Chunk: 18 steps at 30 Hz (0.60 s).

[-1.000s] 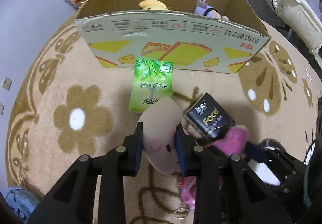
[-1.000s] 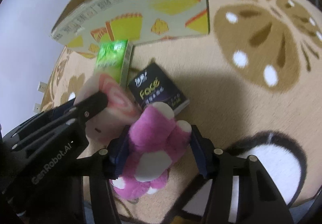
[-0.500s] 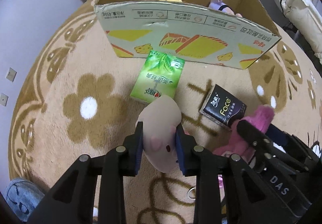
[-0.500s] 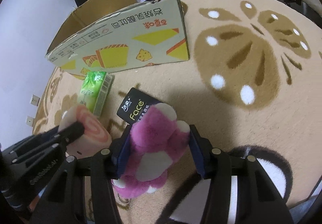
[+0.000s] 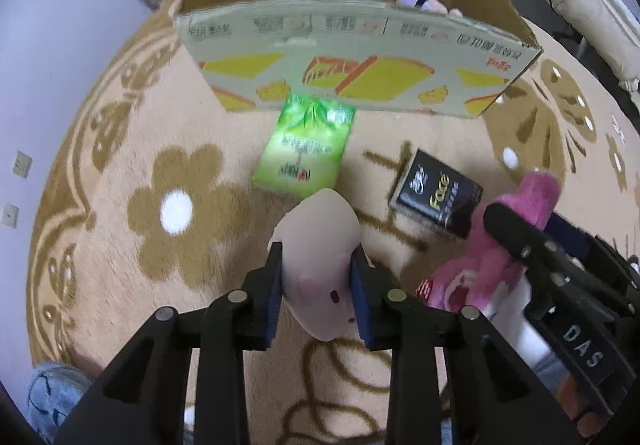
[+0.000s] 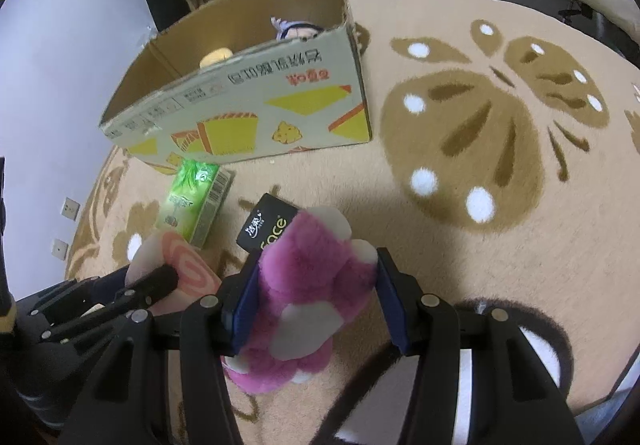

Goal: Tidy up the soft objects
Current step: 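Lift the cube plush and pink bear plush over the box with both grippers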

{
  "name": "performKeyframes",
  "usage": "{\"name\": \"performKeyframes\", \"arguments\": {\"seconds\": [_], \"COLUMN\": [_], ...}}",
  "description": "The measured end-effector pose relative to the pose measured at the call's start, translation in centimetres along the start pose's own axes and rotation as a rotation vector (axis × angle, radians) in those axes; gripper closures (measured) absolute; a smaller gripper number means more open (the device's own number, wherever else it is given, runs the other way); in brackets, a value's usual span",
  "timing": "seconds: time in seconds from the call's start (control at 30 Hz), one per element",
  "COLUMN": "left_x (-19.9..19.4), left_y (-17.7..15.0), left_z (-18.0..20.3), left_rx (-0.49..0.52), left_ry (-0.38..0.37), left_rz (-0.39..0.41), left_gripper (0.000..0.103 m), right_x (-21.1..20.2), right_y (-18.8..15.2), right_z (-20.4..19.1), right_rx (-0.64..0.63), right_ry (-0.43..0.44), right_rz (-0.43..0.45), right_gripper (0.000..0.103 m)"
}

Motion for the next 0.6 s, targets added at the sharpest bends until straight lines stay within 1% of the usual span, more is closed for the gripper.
{"name": "performKeyframes", "arguments": {"seconds": [0.1,0.17,0.2,0.4,0.53,0.6], "left_x": [0.0,-0.4,-0.7,-2.4,-3.9,-4.3], "left_y": [-0.2,0.0,0.2,1.0,1.7,1.9], "left_z": [-1.0,-1.9,-2.3,-3.9,-4.5,-5.0], "left_rx": [-0.04,-0.065,-0.073,-0.101,-0.123,-0.146], "left_ry": [-0.01,0.002,0.023,0.074,0.073,0.063], "left_rz": [-0.014,0.001,0.015,0.071,0.113,0.117], "left_gripper": [0.074,0.074,0.074,0.075,0.075,0.075], "right_x": [-1.0,-1.5,-1.7,-2.8,-4.3,-5.0], "right_y": [0.5,0.9,1.2,2.3,3.4,3.9], "right_z": [-0.5,-0.7,-0.7,-1.6,-2.4,-2.6], "right_rx": [-0.028,-0.033,-0.035,-0.046,-0.059,-0.06], "right_ry": [-0.008,0.003,0.008,0.023,0.055,0.061], "right_rz": [0.043,0.069,0.08,0.132,0.189,0.216], "right_gripper": [0.046,0.046,0.046,0.046,0.046,0.046]}}
Point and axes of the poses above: each gripper's, at about its wrist camera, not at the fingertips, and x roughly the way its jaws point, z to its right, y to its top, the point moved 8 cm from there along x, roughly the way its jaws point, and after that the axes turned 2 degrees about -z, right-handed, at the moved point
